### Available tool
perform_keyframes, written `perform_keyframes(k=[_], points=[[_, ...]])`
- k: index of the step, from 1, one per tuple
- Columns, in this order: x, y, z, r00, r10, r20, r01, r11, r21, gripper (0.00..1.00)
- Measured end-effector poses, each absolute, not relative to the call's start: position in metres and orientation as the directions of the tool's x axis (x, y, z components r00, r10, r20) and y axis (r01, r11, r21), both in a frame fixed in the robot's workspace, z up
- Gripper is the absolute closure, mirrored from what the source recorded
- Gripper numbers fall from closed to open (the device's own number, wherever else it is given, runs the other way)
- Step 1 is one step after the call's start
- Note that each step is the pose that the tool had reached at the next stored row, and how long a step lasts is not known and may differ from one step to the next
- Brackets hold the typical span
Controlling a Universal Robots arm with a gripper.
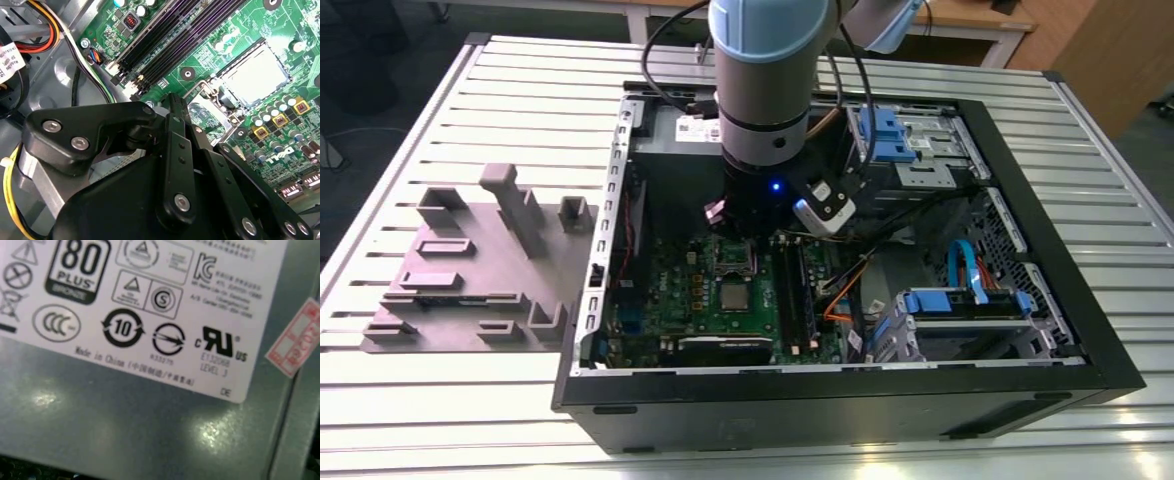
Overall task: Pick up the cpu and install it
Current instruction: 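Close the cpu cover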
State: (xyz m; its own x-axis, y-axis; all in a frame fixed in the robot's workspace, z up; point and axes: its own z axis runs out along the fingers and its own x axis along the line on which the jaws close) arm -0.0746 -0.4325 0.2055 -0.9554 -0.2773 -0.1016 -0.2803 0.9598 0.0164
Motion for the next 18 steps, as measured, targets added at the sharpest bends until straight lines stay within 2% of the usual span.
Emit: perform_keyframes(k=[18], points=[[-0.0790,-0.4374,0.2130,-0.954,-0.277,-0.112,-0.280,0.960,0.019,0.90]])
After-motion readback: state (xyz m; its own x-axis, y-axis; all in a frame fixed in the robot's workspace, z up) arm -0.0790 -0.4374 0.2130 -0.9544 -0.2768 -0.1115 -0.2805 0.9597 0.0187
